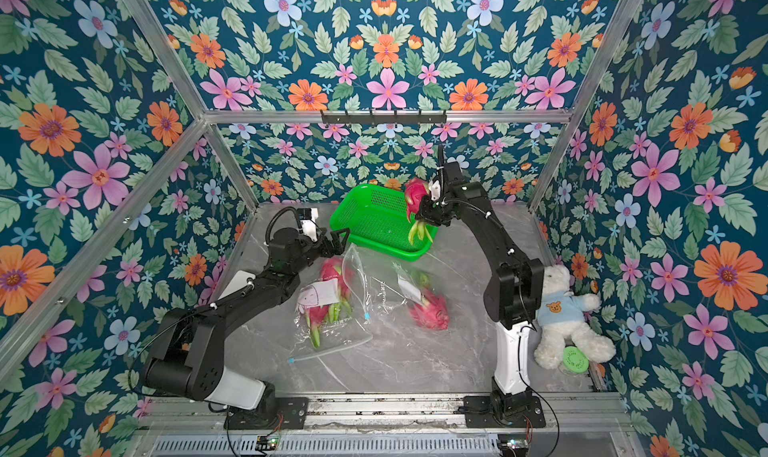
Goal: Open the zip-top bag and take out the dragon fruit
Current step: Move the basket to the center of the board, then place the dragon fruit in the basket.
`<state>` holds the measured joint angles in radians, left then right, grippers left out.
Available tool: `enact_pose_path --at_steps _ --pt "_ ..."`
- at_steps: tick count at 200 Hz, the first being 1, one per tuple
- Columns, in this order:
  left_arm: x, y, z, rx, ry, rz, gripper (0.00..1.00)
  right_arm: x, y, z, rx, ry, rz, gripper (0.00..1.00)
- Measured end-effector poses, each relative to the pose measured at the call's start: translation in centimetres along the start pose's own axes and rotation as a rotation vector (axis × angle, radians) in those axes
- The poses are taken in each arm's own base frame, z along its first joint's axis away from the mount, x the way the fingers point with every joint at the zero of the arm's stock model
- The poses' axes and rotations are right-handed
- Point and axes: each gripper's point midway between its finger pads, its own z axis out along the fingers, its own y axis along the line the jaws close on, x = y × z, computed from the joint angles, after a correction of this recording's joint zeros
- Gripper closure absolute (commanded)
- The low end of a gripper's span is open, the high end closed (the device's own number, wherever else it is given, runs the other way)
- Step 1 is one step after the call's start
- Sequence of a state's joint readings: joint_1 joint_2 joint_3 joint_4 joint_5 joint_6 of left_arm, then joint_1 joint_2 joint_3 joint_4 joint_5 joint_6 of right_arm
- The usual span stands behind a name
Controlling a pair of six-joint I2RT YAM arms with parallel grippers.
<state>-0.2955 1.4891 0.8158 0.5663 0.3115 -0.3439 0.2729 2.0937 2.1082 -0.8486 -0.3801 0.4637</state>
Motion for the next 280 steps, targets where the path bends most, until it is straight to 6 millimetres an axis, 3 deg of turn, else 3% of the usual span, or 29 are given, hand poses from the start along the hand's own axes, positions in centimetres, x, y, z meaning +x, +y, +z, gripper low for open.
enact_pose_path --at_steps 53,84,111,163,201,231,265,280 --pt "0.0 0.3 -0.7 -0.023 -0.009 0.033 0.01 -0.7 -4.0 7.5 0.053 0.002 0.138 0.95" --pt "-0.1 0.3 -0.8 -0.028 -0.013 0.040 0.01 -0.6 -5.6 10.8 0.067 0.010 0.201 0.95" --pt "-0.1 0.4 -0.8 -0.030 -0.014 0.040 0.01 -0.4 -6.4 12.2 0.079 0.006 0.226 0.90" --pt "0.2 0.3 -0.7 -0.021 -0.004 0.033 0.01 -0.6 -9.4 12.8 0.180 -0.024 0.272 0.70" --pt "0.0 -0.2 -0.7 0.003 -0.004 0.027 0.01 -1.4 -11.7 12.1 0.234 -0.046 0.294 0.53" --pt "-0.3 -0.7 -0.5 0.029 -0.004 0.029 0.01 -1.8 -10.5 10.9 0.213 -0.055 0.267 0.45" --pt "-0.4 -1.6 0.1 0.074 0.030 0.024 0.01 -3.1 -6.6 5.0 0.147 -0.131 0.199 0.38" --pt "-0.2 -1.9 0.2 0.093 0.051 0.023 0.01 -2.7 -5.0 2.2 0.121 -0.161 0.161 0.37"
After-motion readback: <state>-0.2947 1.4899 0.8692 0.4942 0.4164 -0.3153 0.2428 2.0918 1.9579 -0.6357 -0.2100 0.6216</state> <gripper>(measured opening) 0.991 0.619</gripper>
